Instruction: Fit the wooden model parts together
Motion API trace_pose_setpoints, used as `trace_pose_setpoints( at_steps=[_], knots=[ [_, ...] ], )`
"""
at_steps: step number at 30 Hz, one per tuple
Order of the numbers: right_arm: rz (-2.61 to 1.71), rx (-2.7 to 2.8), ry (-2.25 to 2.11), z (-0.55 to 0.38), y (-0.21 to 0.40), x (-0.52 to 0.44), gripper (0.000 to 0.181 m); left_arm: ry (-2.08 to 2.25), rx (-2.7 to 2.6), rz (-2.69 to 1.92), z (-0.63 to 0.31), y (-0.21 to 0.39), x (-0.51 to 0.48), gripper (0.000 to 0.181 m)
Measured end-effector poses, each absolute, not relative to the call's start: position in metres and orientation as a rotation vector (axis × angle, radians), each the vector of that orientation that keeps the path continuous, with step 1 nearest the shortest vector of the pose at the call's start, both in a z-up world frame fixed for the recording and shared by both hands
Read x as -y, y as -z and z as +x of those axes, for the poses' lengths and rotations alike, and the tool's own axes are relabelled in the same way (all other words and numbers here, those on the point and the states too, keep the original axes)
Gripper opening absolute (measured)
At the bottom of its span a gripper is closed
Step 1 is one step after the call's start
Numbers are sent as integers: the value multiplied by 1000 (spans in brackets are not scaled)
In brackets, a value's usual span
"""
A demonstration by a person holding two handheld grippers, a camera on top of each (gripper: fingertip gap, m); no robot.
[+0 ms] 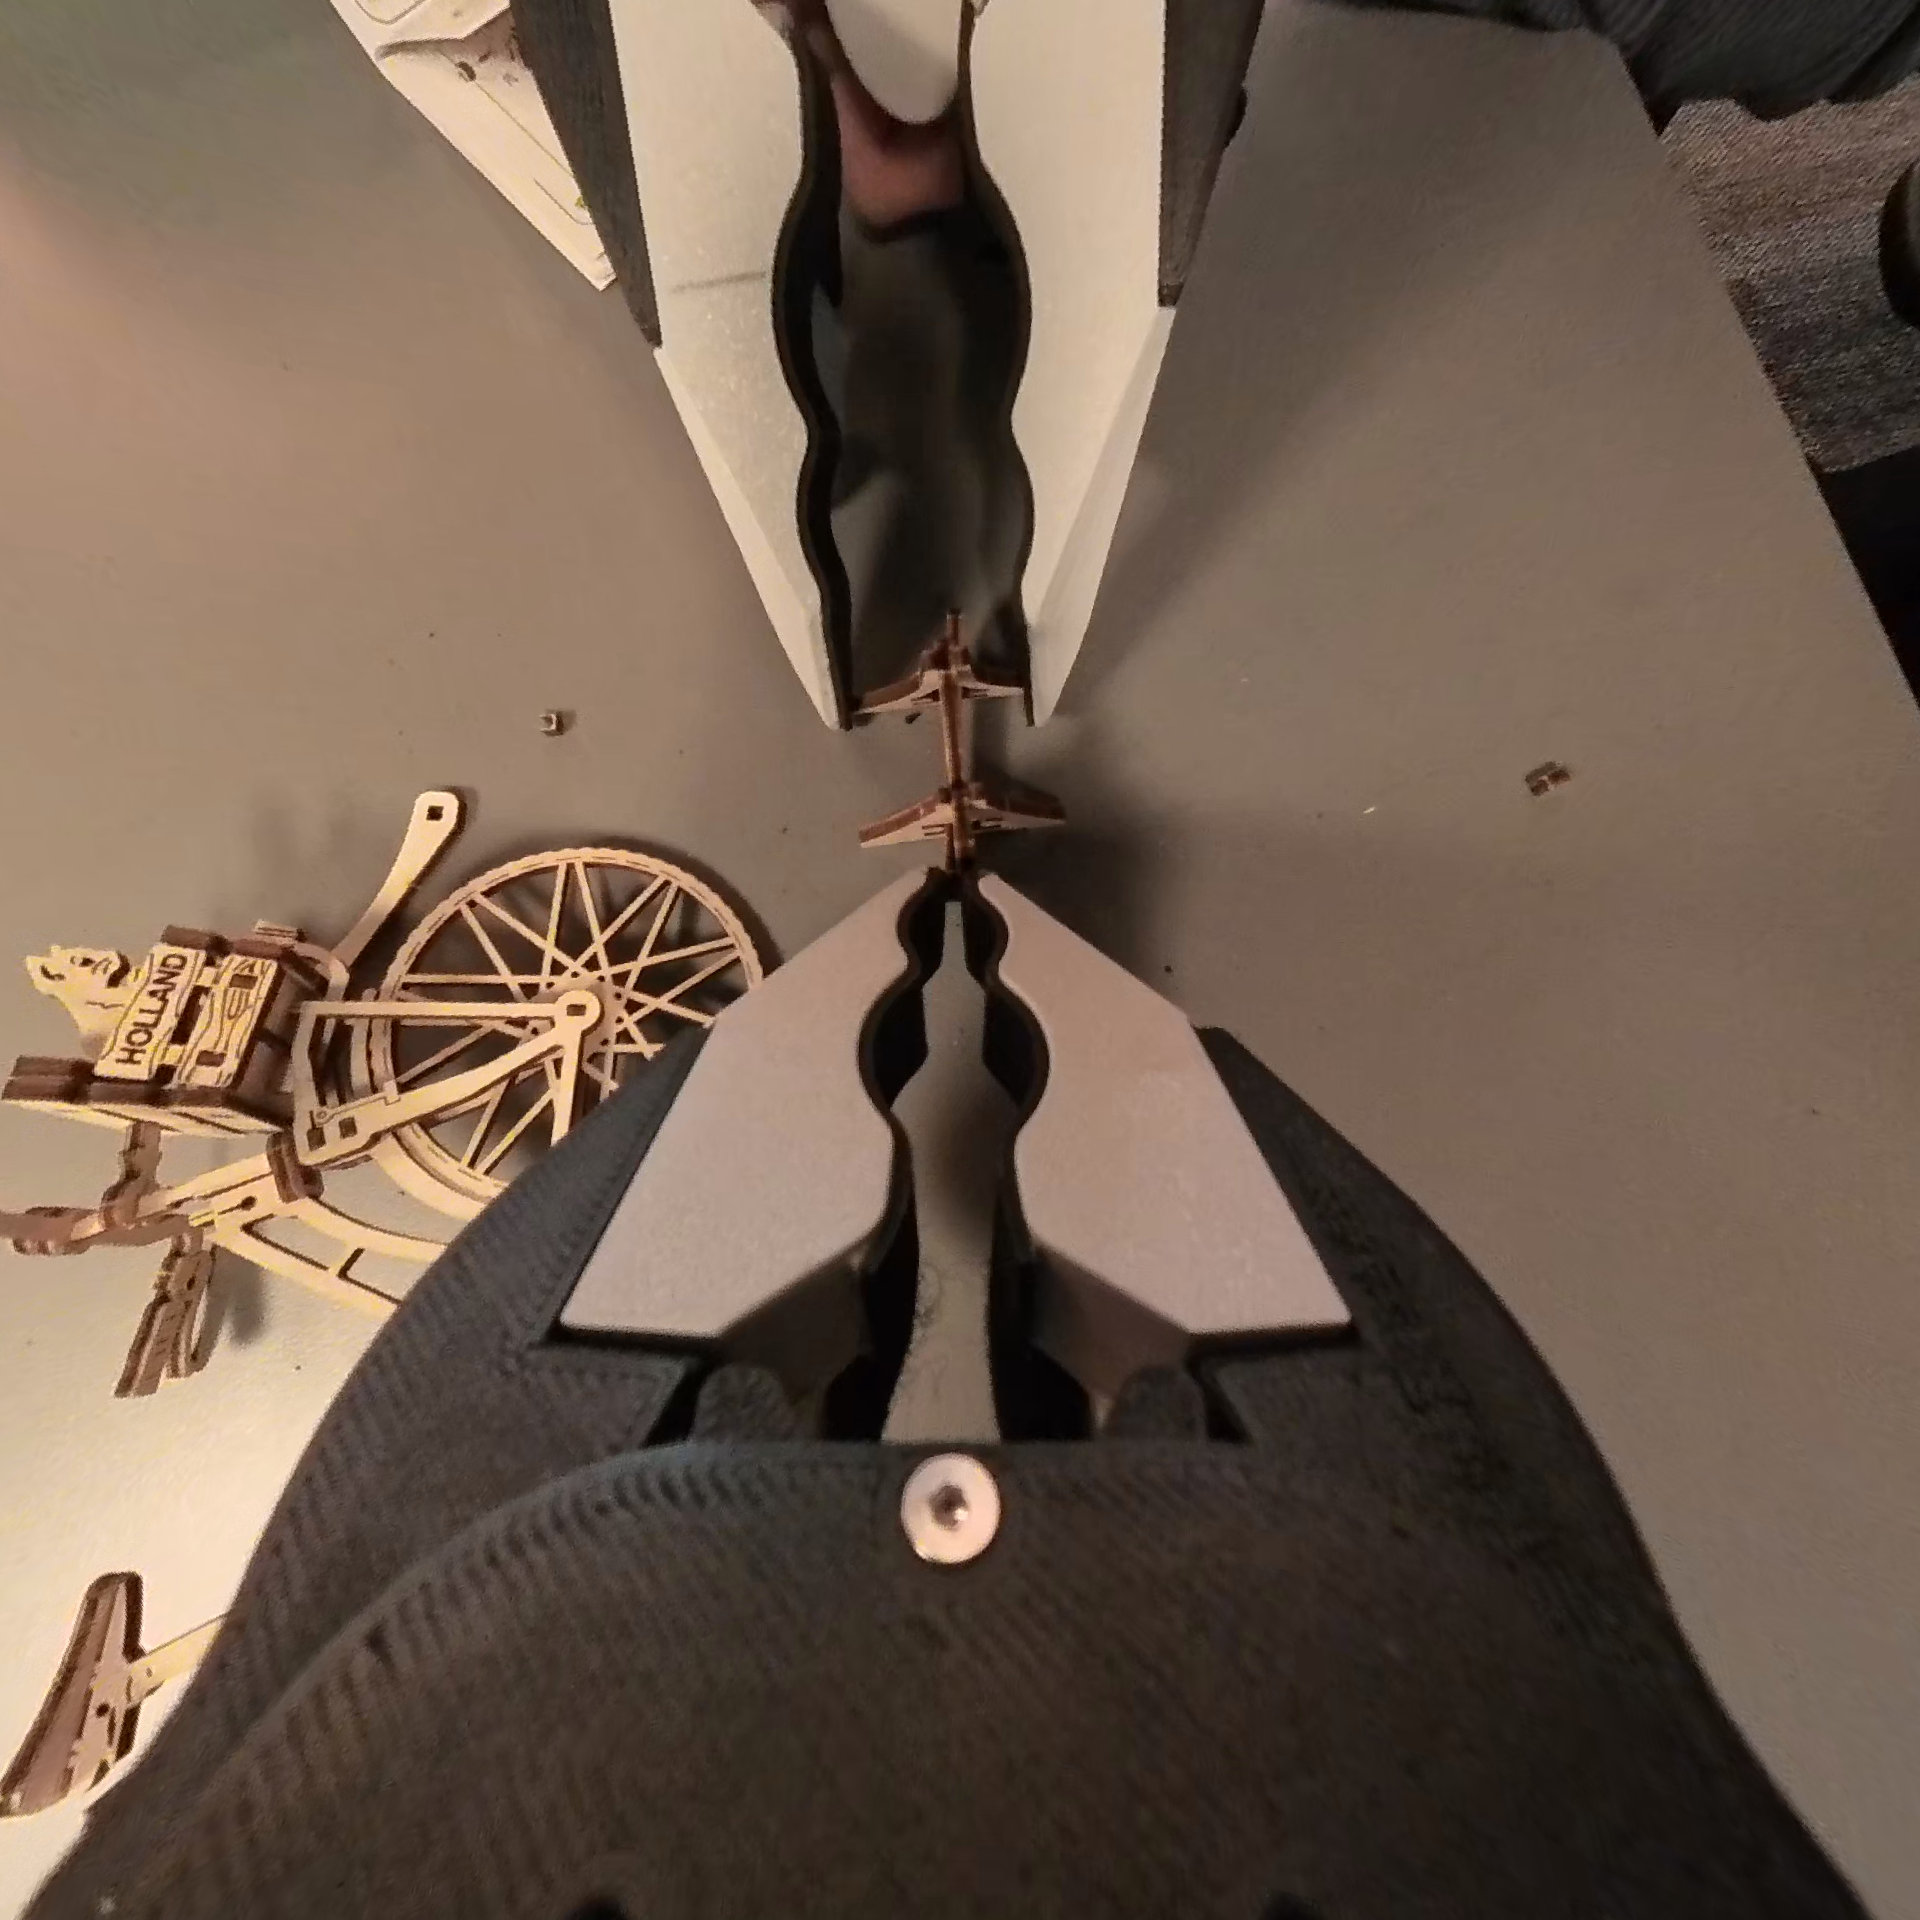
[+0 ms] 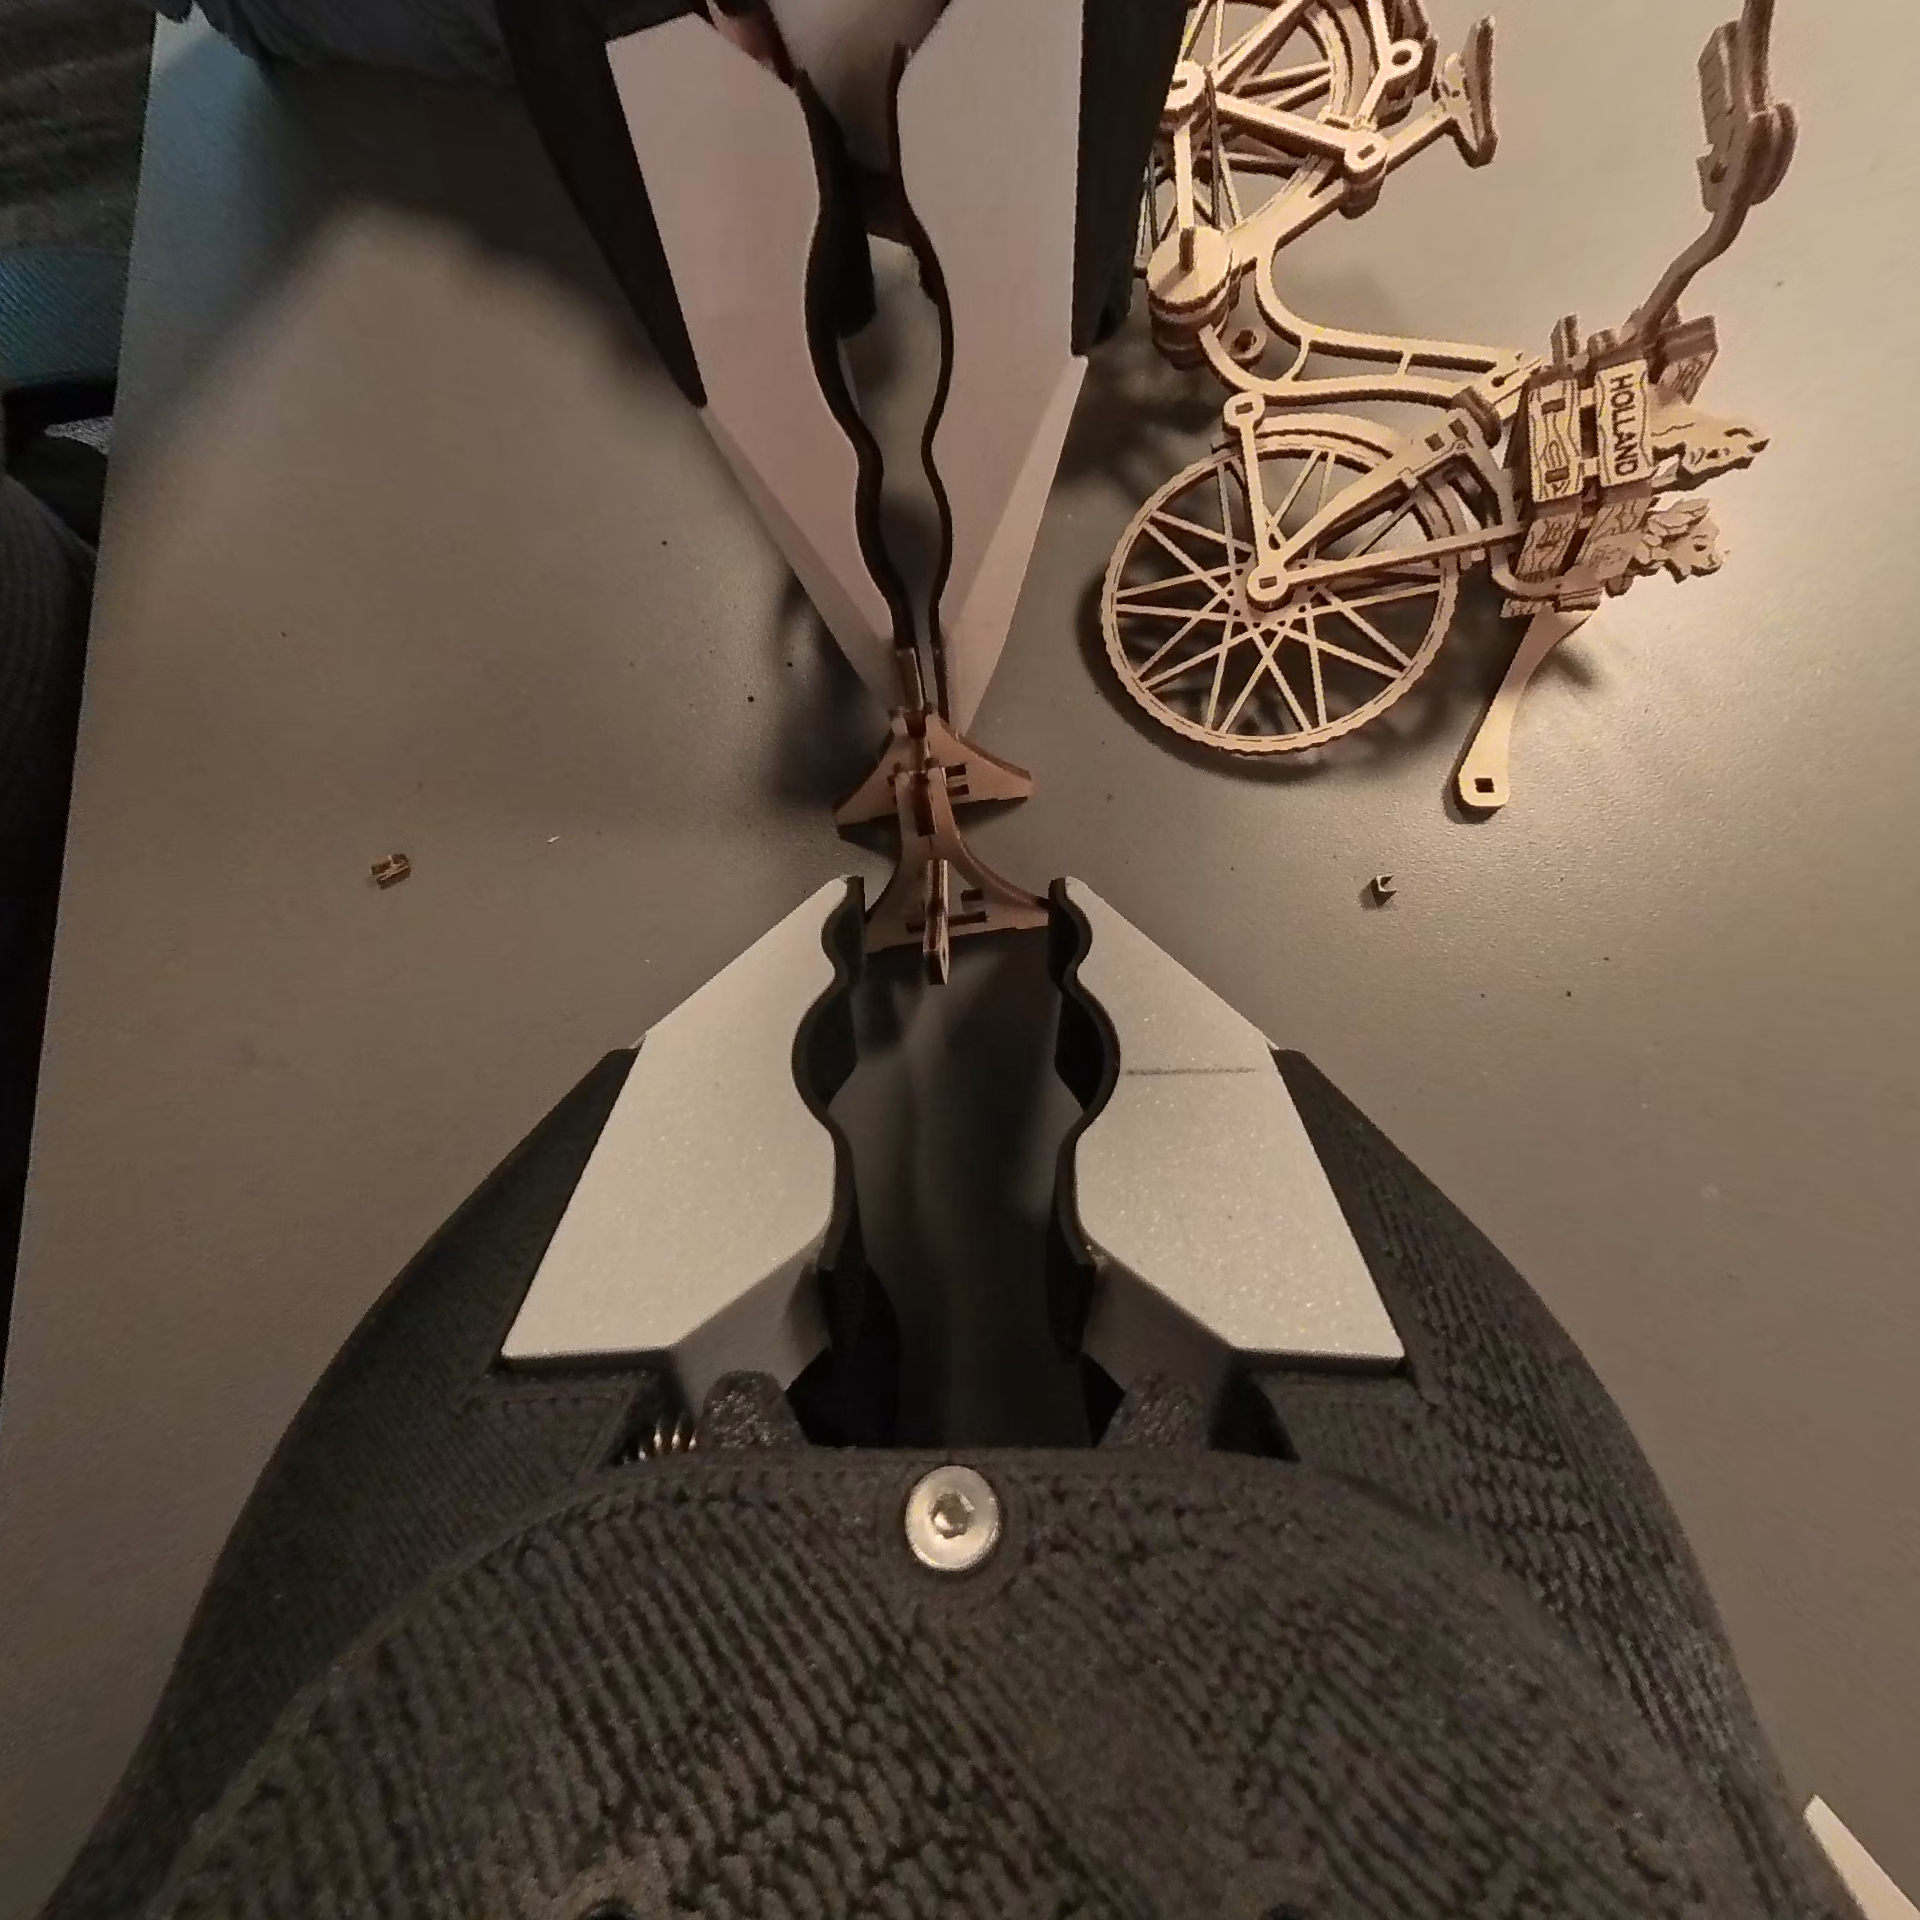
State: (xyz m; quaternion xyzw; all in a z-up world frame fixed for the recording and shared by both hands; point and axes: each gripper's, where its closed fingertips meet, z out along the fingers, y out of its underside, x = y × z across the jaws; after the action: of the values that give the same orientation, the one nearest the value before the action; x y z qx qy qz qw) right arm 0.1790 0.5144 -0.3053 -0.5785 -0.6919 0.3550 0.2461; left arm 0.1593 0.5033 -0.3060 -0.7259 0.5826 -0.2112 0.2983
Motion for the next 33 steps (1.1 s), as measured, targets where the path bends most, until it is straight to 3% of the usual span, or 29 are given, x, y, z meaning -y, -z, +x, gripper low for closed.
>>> trace_pose_setpoints(
  at_steps=[33],
  knots=[
    [-1586, 1873, -954, 178, 305, -517, 33, 470, -1513, -1939, 157, 304, -509, 5]
  ],
)
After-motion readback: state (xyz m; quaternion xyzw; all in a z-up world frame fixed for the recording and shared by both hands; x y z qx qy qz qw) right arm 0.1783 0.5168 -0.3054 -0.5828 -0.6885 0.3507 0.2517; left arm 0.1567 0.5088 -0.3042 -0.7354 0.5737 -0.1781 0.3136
